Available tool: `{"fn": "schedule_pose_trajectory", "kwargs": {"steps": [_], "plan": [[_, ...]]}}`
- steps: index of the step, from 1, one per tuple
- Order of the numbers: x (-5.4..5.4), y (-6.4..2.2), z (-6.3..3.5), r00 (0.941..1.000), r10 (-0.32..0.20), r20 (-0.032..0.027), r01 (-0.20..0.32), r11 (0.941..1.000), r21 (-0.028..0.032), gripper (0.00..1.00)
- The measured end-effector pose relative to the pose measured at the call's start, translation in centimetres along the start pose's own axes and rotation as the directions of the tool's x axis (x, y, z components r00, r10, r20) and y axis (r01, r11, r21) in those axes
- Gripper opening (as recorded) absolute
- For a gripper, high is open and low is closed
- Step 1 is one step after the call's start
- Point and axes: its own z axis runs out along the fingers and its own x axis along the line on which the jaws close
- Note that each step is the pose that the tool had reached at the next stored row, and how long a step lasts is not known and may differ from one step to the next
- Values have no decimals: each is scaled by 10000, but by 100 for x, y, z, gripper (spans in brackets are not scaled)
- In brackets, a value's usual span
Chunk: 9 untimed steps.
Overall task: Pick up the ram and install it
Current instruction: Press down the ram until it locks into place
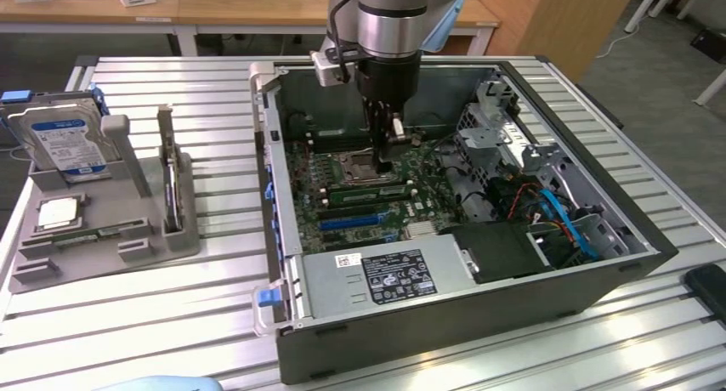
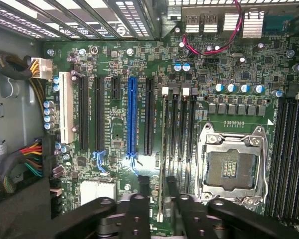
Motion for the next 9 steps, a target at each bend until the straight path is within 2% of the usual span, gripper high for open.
{"fn": "schedule_pose_trajectory", "kwargs": {"steps": [3, 7, 9], "plan": [[0, 0, 0, 10000, 0, 0, 0, 10000, 0, 12], [0, -8, 0, 10000, -2, -1, 2, 10000, 1, 10], [-1, -59, 5, 10000, 0, -1, 0, 10000, 0, 10]]}}
